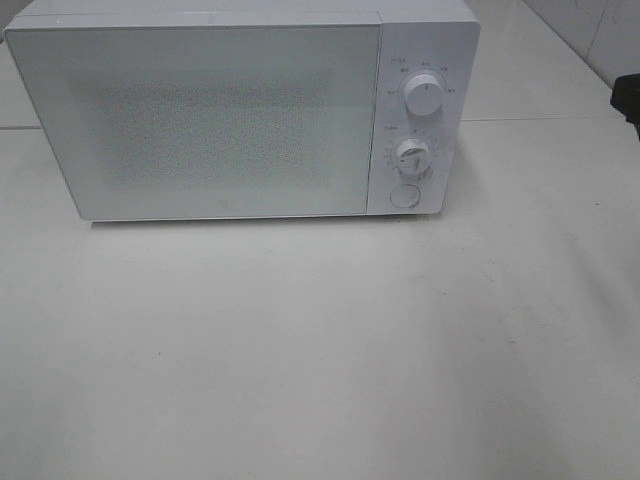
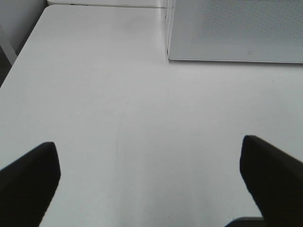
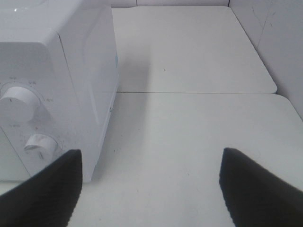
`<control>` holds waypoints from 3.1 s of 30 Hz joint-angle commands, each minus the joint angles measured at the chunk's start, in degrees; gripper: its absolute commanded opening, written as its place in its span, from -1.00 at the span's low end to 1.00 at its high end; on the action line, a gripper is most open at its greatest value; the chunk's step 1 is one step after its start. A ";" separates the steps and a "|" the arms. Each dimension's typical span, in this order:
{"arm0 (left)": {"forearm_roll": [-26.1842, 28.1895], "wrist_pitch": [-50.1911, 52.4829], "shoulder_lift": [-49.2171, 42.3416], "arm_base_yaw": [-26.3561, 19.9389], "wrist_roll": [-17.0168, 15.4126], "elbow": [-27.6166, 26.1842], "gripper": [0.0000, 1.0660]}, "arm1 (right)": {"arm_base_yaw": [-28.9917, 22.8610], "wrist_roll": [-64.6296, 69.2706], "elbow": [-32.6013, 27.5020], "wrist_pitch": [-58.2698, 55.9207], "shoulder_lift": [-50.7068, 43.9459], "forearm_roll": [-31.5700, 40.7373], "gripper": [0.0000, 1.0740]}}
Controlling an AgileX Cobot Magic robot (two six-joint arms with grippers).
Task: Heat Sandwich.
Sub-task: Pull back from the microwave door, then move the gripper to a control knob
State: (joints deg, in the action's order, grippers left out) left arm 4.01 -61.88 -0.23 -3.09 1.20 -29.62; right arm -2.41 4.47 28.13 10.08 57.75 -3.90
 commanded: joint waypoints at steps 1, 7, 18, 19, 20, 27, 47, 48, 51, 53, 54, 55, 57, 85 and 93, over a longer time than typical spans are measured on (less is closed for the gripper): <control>0.11 0.52 -1.55 0.00 -0.23 0.11 0.84 | 0.29 0.23 0.11 10.03 5.04 -0.17 0.42; 0.11 0.52 -1.55 0.00 -0.23 0.11 0.84 | -3.61 -4.47 0.11 19.14 12.38 1.60 0.42; 0.11 0.52 -1.55 0.00 -0.23 0.11 0.84 | -15.36 -19.82 -2.23 36.21 22.57 22.69 0.42; 0.11 0.52 -1.55 0.00 -0.23 0.11 0.84 | -17.93 -20.34 -2.69 39.19 24.01 25.21 0.42; 0.11 0.52 -1.55 0.00 -0.23 0.11 0.84 | -19.14 -20.40 -2.86 40.34 24.81 26.30 0.42; 0.11 0.52 -1.55 0.00 -0.23 0.11 0.84 | -25.38 -20.40 -2.98 44.86 29.11 31.68 0.42; 0.11 0.52 -1.55 0.00 -0.23 0.11 0.84 | -40.45 -19.88 -2.46 58.38 42.00 45.66 0.41; 0.11 0.52 -1.55 0.00 -0.23 0.11 0.84 | -40.68 -19.88 -2.46 58.90 42.28 45.66 0.41; 0.11 0.52 -1.55 0.00 -0.23 0.11 0.84 | -41.71 -19.42 -2.46 59.36 43.09 46.81 0.41; 0.11 0.52 -1.55 0.00 -0.23 0.11 0.84 | -41.71 -19.42 -2.46 59.13 43.32 46.81 0.41; 0.11 0.52 -1.55 0.00 -0.23 0.11 0.84 | -41.71 -19.42 -2.46 59.13 43.37 46.81 0.41; 0.11 0.52 -1.55 0.00 -0.23 0.11 0.84 | -41.71 -19.42 -2.46 59.19 43.54 46.81 0.41; 0.11 0.52 -1.55 0.00 -0.23 0.11 0.84 | -41.71 -19.42 -2.46 59.19 43.54 46.87 0.41; 0.11 0.52 -1.55 0.00 -0.23 0.11 0.84 | -41.54 -17.42 0.46 59.53 45.66 47.61 0.41; 0.11 0.52 -1.55 0.00 -0.23 0.11 0.84 | -41.25 -16.62 4.41 59.53 49.79 47.27 0.41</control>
State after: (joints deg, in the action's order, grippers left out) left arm 4.01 -61.82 -0.23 -3.09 1.15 -29.62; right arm -43.66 -12.66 31.91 68.98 107.54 43.83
